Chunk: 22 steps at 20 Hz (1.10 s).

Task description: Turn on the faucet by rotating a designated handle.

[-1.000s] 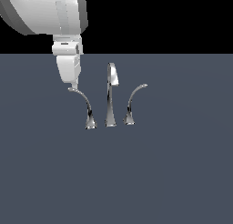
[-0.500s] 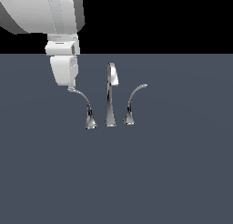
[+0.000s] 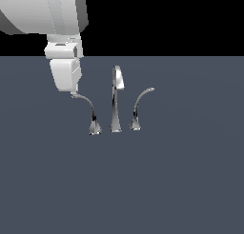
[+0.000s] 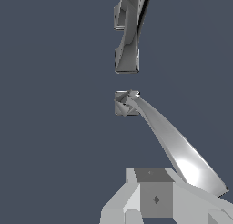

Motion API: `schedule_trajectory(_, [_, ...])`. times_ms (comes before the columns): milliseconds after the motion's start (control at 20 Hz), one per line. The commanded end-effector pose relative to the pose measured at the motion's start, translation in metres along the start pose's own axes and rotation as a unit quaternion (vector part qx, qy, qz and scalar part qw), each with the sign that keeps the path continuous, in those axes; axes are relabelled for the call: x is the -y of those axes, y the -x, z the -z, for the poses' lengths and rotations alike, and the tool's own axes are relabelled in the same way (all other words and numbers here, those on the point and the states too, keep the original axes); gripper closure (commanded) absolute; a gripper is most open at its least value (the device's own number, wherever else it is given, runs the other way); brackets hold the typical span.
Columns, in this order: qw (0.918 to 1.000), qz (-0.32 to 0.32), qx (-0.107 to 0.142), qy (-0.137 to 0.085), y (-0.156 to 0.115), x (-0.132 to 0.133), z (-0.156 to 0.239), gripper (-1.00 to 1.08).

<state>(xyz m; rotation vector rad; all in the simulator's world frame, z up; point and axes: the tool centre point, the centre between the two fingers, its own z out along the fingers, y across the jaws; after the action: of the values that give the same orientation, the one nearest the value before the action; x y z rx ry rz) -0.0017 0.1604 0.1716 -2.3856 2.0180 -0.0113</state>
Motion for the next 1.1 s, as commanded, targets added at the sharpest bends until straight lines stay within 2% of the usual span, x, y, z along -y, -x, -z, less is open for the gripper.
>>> schedule_trajectory(0, [1.0000, -0.001, -0.003, 0.006, -0.005, -0.012, 0.000, 1.08])
schedule_trajectory(450, [1.0000, 0.001, -0.003, 0.008, -0.010, -0.040, 0.000, 1.08])
schedule_trajectory(550, [1.0000, 0.007, -0.001, 0.006, -0.002, -0.036, 0.000, 1.08])
schedule_trajectory(1050, [1.0000, 0.003, -0.002, 0.008, -0.044, -0.055, 0.001, 1.08])
